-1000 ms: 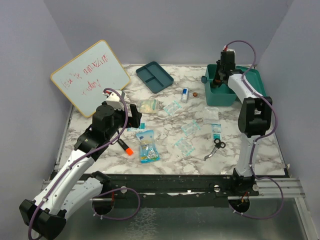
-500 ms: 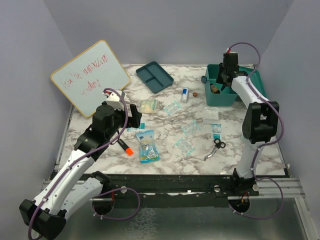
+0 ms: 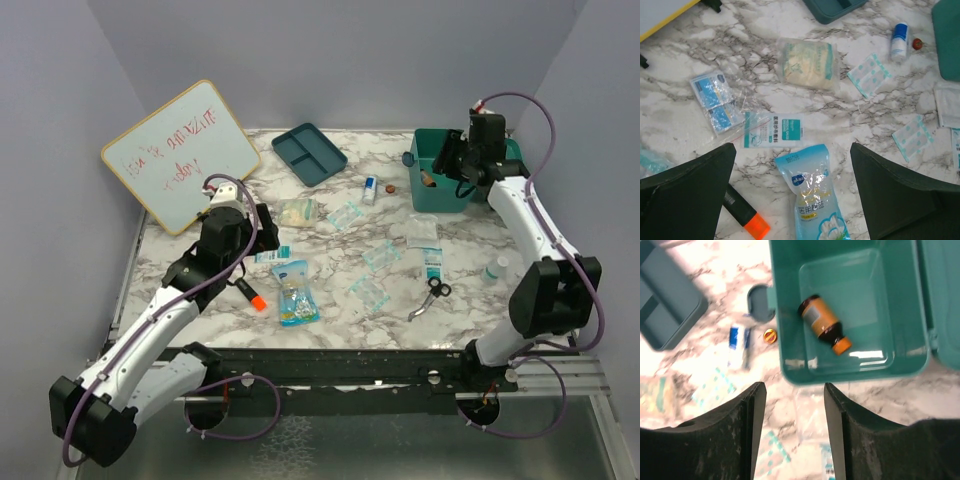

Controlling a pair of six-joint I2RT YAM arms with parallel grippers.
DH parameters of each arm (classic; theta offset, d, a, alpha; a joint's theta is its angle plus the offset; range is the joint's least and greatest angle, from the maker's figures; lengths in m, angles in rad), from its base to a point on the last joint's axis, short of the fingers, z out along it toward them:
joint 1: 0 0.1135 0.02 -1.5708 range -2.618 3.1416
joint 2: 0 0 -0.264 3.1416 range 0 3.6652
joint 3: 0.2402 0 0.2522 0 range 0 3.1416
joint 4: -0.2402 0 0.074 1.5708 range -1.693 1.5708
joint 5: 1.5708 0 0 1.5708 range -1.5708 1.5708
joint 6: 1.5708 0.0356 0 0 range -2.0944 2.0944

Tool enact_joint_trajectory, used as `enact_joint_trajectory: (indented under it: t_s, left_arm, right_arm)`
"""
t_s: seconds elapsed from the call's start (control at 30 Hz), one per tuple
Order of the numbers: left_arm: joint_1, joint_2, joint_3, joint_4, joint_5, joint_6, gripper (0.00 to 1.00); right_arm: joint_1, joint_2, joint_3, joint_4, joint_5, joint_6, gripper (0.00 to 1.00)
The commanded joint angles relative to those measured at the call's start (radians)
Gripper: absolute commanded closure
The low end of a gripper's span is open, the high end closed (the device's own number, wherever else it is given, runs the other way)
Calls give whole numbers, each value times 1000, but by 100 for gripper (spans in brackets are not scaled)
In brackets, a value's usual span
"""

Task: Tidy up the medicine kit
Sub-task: Pick up the pill bottle at the center of the board.

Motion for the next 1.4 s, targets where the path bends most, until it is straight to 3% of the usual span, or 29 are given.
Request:
enact_joint_trajectory:
  t_s: [0.0, 0.1, 0.2, 0.43, 0.53, 0.6, 0.7, 0.8, 0.93, 1.1, 1.2, 1.3, 1.37]
  left_arm:
    - [-7, 64, -16, -100, -181, -211, 1]
    - [-5, 140, 12, -192, -236, -337, 1]
    - [-1, 228, 43, -269, -269, -435, 1]
    - [8, 371, 93, -374, -290, -506, 1]
    - [10, 383, 79, -375, -255, -522, 1]
    - [10, 389, 88, -345, -213, -459, 1]
    - [11, 402, 137, -328, -193, -349, 1]
    - [10, 387, 161, -326, -201, -277, 1]
    - [10, 326, 118, -266, -194, -230, 1]
    - [10, 257, 107, -234, -162, -201, 1]
    - [11, 214, 92, -219, -147, -185, 1]
    - [10, 172, 73, -202, -124, -173, 1]
    - [11, 151, 61, -191, -113, -171, 1]
  right_arm:
    - [-2, -143, -97, -40, -145, 67, 42]
    - [0, -243, -179, -46, -185, 87, 36]
    - [1, -327, -255, -46, -208, 94, 23]
    - [9, -417, -364, -41, -260, 130, 21]
    - [10, -455, -392, -88, -159, 190, 21]
    - [10, -482, -395, -155, -11, 277, 21]
    - [10, -490, -346, -372, 263, 451, 20]
    - [9, -468, -278, -558, 419, 594, 19]
    - [9, -443, -263, -727, 528, 740, 18]
    - [7, -436, -327, -804, 602, 855, 18]
    - [6, -427, -344, -799, 632, 885, 18]
    - [0, -409, -341, -697, 672, 805, 18]
    - [-2, -382, -315, -729, 725, 857, 18]
